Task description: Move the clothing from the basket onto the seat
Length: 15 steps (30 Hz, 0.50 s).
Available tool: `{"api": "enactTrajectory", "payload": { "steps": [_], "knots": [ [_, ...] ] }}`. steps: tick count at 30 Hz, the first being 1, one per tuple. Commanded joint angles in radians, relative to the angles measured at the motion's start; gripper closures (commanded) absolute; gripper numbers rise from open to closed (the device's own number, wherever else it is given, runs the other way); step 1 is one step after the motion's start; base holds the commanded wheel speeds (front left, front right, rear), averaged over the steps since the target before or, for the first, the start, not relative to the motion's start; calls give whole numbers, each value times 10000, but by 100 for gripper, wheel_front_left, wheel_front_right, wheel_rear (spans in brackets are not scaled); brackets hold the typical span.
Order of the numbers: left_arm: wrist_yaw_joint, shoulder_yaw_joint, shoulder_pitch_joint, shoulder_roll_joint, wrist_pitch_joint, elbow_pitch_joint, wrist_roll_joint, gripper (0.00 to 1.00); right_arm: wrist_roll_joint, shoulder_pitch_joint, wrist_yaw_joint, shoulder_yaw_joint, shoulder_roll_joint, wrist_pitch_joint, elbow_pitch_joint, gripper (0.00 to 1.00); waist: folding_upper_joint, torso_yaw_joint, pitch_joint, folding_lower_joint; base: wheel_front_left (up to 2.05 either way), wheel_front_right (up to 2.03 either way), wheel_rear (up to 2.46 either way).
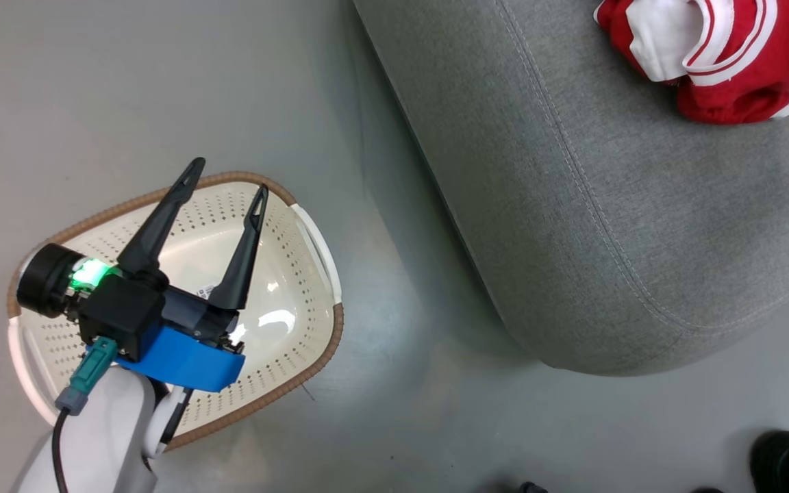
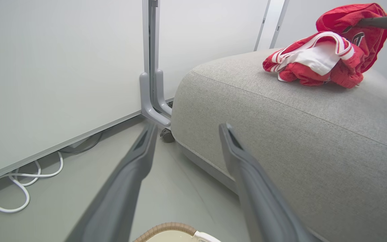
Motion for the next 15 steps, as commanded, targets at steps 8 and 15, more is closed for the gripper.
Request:
{"api": "enactTrajectory", "payload": {
  "steps": [8,15],
  "knots": [
    [-72,-56,193,-860,-29,499,-150,0,-750,1279,1,284,-424,-46,-596,0,0,628,-1297,0,0,0,0],
    [-120,192,750,-1748,-29,1173,-608,0,-804,2887,1,255,-340,-41,-1838,0,0,1186,-2726,0,0,0,0]
  ]
}}
